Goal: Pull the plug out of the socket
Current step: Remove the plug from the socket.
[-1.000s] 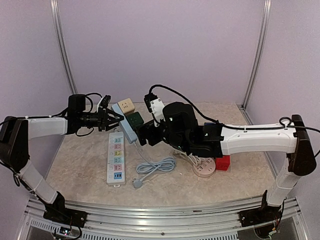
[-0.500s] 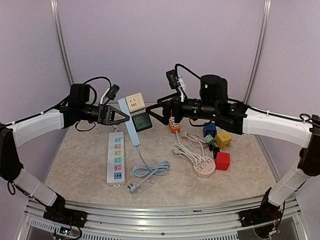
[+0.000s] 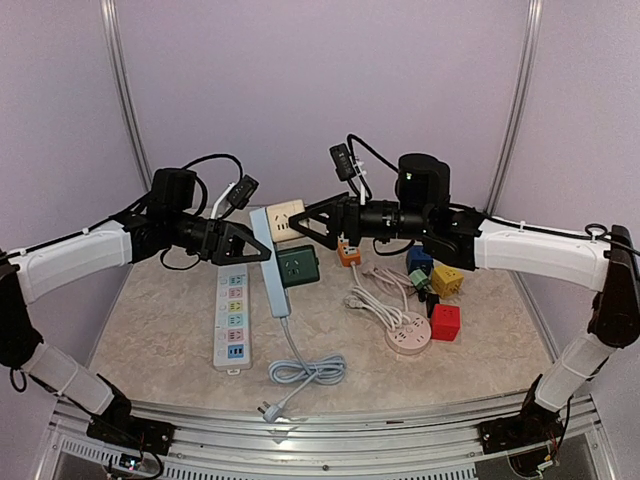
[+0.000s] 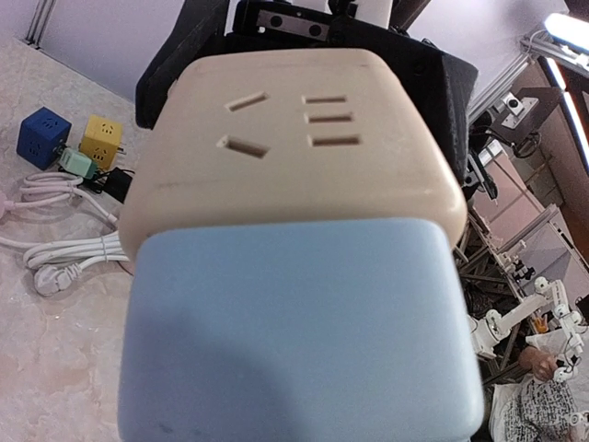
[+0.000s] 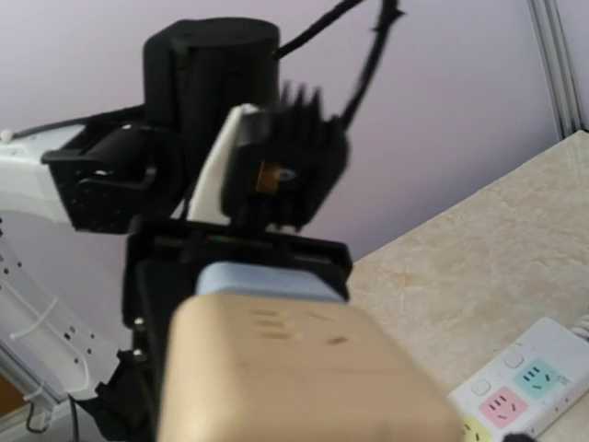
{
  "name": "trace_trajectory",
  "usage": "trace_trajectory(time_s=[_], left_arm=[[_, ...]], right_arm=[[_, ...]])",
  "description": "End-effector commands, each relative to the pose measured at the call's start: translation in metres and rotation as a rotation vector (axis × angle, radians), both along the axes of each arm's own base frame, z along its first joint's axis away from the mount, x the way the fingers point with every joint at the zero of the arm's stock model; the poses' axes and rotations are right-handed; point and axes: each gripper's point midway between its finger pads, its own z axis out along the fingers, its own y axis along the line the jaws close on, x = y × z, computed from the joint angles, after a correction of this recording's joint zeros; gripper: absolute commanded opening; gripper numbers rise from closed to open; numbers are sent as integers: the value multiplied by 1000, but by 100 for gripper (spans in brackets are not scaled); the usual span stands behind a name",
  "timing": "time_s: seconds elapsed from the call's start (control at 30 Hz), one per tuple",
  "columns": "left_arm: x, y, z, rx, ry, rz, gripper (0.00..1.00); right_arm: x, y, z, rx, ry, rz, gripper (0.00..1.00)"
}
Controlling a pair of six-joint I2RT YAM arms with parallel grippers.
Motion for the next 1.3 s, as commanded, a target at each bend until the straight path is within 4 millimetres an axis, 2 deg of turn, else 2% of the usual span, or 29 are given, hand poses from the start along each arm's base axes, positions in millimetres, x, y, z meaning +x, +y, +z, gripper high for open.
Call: trace_trajectory(time_s=[0.0, 0.13, 0.3, 0.73, 0.83, 1.07, 1.1, 1.27], left_arm=[[-23, 3, 38, -99, -114, -81, 0], [-26, 4, 41, -106, -128, -82, 0], [-30, 4, 42, -112, -124, -105, 0], [-34, 1, 39, -104, -116, -125, 0], [-35, 0, 38, -97, -117, -126, 0], [-37, -1, 36, -87, -121, -137, 0], [-38, -2, 36, -86, -121, -139, 0], [-40, -3, 35, -78, -124, -148, 0]], right_arm=[[4, 0, -9, 19, 53, 8, 97], [3, 5, -15, 14, 72, 35, 96], [-7, 11, -7, 49, 71, 122, 94], [-19, 13, 0, 91, 106, 207, 63], [-19, 12, 3, 100, 105, 200, 49], [-12, 8, -1, 60, 97, 159, 3], [-11, 6, 0, 59, 95, 155, 0], [-7, -2, 1, 56, 92, 141, 0]])
